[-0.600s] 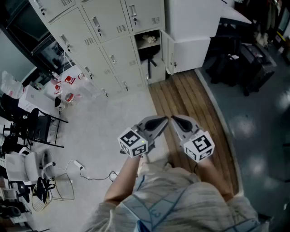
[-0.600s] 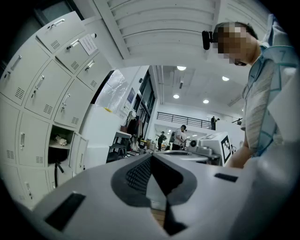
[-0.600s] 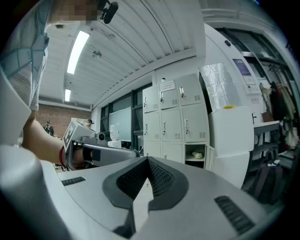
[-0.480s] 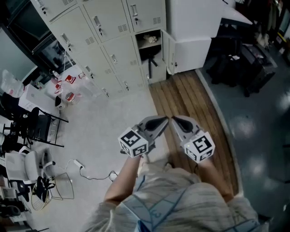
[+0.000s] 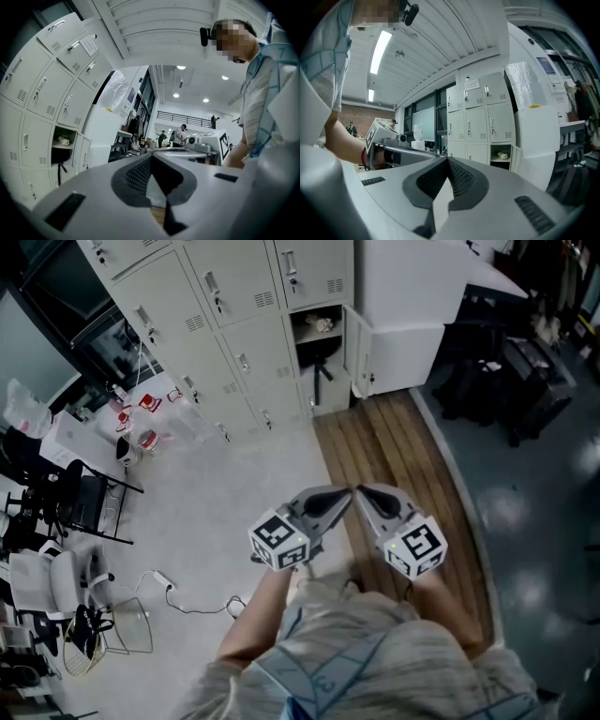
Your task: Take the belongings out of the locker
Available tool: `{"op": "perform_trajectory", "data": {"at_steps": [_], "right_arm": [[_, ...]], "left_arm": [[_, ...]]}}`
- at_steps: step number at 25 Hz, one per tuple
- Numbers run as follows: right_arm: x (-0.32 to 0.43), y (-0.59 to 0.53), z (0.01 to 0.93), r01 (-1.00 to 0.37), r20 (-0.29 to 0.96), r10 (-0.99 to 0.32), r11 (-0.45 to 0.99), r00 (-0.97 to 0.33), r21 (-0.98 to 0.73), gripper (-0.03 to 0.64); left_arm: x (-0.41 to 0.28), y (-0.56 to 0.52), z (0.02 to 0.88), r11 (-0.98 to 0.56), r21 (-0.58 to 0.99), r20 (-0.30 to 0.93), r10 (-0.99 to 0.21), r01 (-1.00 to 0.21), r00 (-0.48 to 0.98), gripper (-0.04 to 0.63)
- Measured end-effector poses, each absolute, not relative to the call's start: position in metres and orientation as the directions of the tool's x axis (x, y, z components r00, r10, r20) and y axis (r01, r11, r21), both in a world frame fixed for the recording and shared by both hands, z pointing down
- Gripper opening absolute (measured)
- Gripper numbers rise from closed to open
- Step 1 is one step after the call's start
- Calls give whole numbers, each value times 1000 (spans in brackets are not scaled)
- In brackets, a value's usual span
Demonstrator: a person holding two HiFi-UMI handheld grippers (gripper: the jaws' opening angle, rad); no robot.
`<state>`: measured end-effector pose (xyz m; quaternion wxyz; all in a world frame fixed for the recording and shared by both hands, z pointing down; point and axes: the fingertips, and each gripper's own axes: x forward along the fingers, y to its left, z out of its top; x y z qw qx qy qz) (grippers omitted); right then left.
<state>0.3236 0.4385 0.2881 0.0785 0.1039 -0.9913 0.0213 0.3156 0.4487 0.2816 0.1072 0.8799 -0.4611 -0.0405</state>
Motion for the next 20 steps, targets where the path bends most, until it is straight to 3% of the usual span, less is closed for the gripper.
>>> {"op": "perform_trajectory", "data": {"at_steps": [7,20], "right_arm": [[281,437,297,-206,231,-201,979,-952,4,0],[172,416,297,-241,223,-232,971,-947,-11,0]], "left_arm": [[267,445,285,-539,241,24,-828,-807,561,3],[154,425,288,-542,251,20,-825,-802,565,3]]}}
